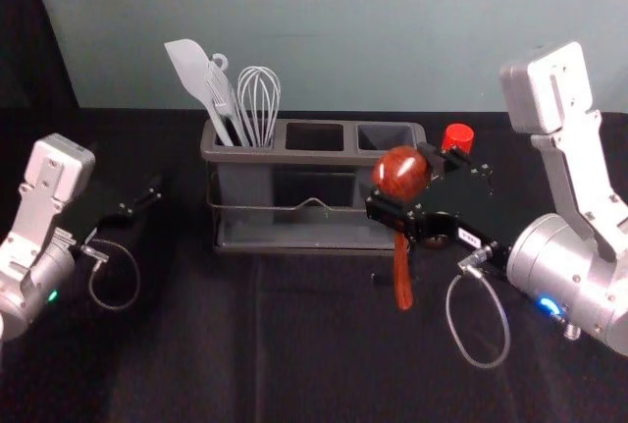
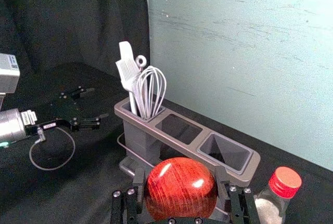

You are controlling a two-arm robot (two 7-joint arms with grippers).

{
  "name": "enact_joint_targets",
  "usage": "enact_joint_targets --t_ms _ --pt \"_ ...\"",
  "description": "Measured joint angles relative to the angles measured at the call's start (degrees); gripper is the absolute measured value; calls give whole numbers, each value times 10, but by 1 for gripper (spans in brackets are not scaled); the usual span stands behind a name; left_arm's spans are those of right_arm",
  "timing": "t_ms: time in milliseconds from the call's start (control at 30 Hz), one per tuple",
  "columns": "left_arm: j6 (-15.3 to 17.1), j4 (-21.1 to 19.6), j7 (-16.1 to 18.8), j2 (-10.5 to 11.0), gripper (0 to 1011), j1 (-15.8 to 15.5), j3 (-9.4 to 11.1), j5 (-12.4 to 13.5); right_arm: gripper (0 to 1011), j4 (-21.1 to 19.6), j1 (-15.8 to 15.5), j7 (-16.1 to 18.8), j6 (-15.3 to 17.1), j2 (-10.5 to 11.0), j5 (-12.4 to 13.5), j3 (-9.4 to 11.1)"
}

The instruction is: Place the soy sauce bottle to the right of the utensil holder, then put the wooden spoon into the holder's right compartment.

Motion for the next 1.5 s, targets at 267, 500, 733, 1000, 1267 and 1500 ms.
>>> enact_joint_targets --t_ms 267,500,733,1000,1267,1500 --pt "0 0 0 0 1000 0 0 0 829 0 0 0 0 0 -1 0" --pt "0 0 0 0 1000 0 0 0 830 0 0 0 0 -1 -1 0" --pt "0 0 0 0 1000 0 0 0 830 -4 0 -7 0 -1 6 -3" --pt "0 0 0 0 1000 0 0 0 830 -14 41 -13 21 1 14 -6" --pt "0 0 0 0 1000 0 0 0 830 -18 107 -12 48 -3 30 -3" --pt "0 0 0 0 1000 0 0 0 830 -4 164 -17 60 -8 39 -3"
